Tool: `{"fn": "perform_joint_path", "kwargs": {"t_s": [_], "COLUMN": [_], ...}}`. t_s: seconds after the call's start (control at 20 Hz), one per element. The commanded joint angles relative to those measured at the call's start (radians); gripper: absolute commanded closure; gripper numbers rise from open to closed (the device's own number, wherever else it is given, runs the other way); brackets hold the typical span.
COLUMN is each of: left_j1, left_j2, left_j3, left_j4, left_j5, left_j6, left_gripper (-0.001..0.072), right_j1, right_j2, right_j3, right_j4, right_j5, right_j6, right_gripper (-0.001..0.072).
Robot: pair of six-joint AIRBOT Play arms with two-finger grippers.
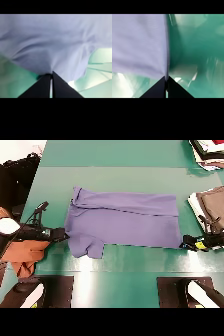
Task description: Fold the shirts.
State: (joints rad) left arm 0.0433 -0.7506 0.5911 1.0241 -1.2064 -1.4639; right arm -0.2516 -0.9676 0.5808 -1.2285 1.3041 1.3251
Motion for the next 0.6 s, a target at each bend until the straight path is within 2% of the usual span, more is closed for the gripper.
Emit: {"fn": "perform_joint_path", "kwargs": {"t_s": [0.0,0.1,0.2,0.25,0.35,0.45,0.55], "left_j1": [0.000,0.000,0.000,0.000,0.000,0.000,0.000], "left_j2": [0.150,0.187,0.183,0.180,0.169,0.108,-0.010], "left_j3": [0.008,0.025,0.079,0.111,0.164,0.202,0.243], "left_j4": [0.089,0.068,0.052,0.052,0.053,0.053,0.045], "left_j5": [-0.194,-0.317,-0.363,-0.340,-0.202,-0.076,-0.005], "left_j6": [-0.059,-0.082,-0.082,-0.081,-0.060,-0.018,0.023], "left_gripper": [0.0683,0.0684,0.0683,0.0683,0.0684,0.0683,0.0683], "right_j1": [0.004,0.004,0.005,0.005,0.005,0.005,0.025], "right_j2": [0.145,0.226,0.282,0.290,0.258,0.167,0.052], "right_j3": [0.059,0.109,0.164,0.187,0.240,0.311,0.391], "right_j4": [-0.118,-0.143,-0.127,-0.126,-0.126,-0.125,-0.108], "right_j5": [0.164,0.235,0.248,0.247,0.233,0.211,0.173], "right_j6": [0.001,0.001,0.002,0.002,0.003,0.012,0.011], "right_gripper": [0.0698,0.0699,0.0698,0.0698,0.0698,0.0699,0.0698]}}
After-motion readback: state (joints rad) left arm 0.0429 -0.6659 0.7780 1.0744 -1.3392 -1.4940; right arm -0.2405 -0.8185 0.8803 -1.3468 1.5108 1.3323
